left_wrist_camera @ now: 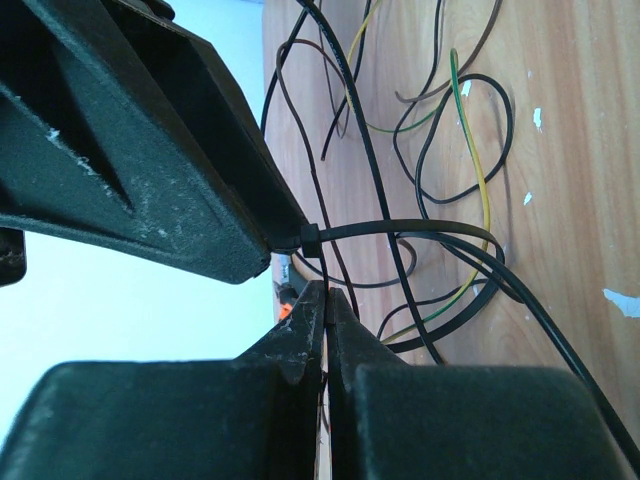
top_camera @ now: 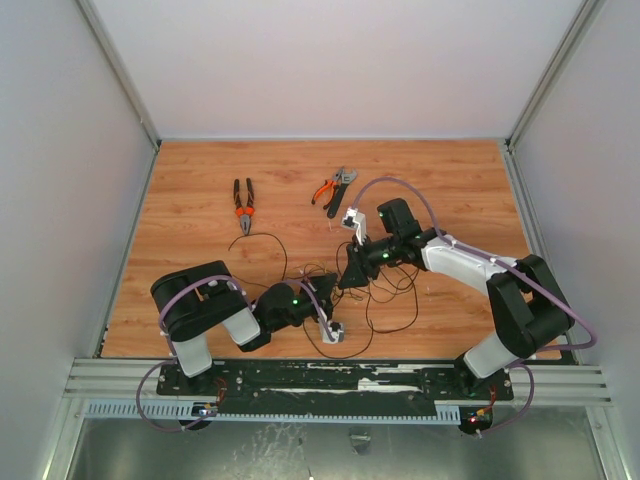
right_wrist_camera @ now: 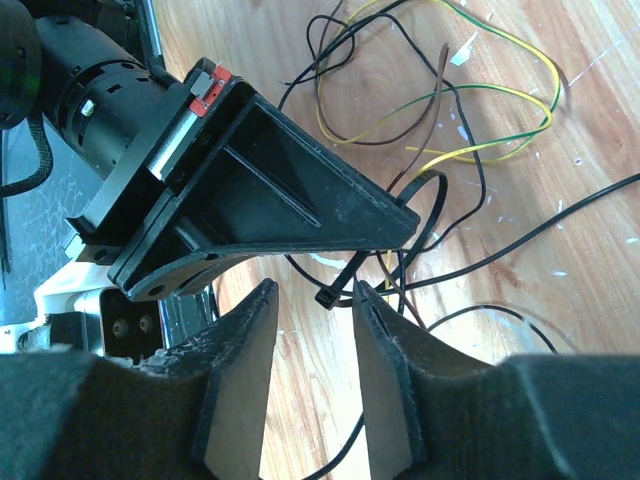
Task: Zip-tie the wires
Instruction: Tie the cable at the center of the board.
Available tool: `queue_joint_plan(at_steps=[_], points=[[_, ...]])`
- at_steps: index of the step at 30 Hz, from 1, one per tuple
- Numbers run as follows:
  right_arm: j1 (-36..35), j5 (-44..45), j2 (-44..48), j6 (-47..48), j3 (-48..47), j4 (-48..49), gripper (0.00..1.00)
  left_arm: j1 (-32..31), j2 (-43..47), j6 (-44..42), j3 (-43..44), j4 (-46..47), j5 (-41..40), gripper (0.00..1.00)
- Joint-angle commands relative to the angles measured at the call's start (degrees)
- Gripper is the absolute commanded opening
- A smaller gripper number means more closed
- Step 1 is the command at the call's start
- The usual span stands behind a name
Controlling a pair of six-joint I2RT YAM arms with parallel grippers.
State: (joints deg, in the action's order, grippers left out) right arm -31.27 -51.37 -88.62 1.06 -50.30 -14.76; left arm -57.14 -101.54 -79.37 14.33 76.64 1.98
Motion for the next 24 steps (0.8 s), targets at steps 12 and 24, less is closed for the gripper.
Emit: queue_joint_plan(at_steps=[12,24], points=[[-0.9,0.4,0.1,1.3,-1.5,-0.5,0.27,-0.5,0.1,1.0,-0.4,3.2,0.1,0.0],[-1.1,0.1,-0.2,1.6,-2.0,-0.9,0.21,-0.5,0.1,1.1,-0.1,3.2,0.2,0.0]])
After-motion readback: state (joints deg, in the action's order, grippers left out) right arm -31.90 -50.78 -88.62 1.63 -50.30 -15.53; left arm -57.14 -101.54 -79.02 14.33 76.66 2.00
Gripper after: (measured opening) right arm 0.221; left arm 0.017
